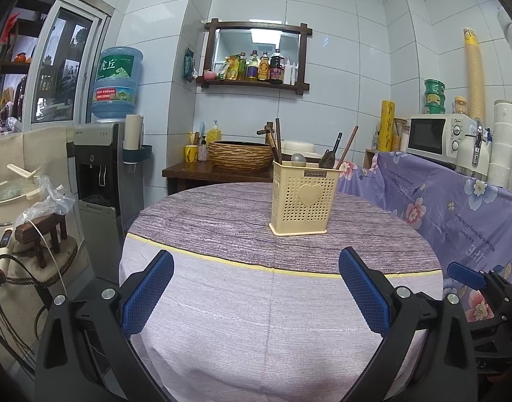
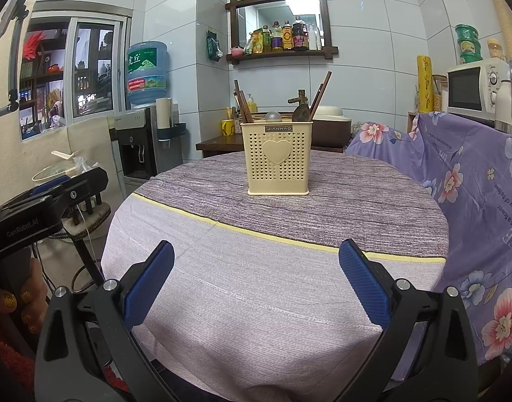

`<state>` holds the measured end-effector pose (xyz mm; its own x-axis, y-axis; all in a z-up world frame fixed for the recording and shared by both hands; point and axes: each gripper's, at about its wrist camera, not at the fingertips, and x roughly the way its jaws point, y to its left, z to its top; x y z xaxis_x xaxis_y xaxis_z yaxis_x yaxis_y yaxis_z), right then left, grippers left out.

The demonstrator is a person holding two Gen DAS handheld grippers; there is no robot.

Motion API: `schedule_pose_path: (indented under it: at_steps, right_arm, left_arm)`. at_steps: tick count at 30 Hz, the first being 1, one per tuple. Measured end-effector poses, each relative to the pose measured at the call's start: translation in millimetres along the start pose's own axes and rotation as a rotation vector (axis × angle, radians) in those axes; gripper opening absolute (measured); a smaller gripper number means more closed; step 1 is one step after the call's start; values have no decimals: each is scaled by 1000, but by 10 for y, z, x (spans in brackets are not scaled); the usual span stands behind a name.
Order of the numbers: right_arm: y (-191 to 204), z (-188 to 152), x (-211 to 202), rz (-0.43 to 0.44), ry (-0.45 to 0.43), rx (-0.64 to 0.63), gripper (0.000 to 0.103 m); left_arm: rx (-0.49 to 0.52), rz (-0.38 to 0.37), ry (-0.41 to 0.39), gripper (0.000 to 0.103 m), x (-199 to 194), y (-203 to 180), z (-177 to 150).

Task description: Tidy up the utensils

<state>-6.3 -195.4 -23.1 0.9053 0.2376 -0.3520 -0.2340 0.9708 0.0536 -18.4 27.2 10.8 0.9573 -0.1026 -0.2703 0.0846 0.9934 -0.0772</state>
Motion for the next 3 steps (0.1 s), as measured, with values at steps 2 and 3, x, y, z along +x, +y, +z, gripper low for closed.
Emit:
schedule_pose_path:
  at_steps: [2, 3]
  right_arm:
    - [2, -6, -7, 1, 0, 0, 97]
    - [0, -3, -2, 0, 0, 0, 97]
  left_arm:
    - [3, -7, -2, 98, -6, -7, -5]
    - [4, -7, -2, 98, -7, -18, -4]
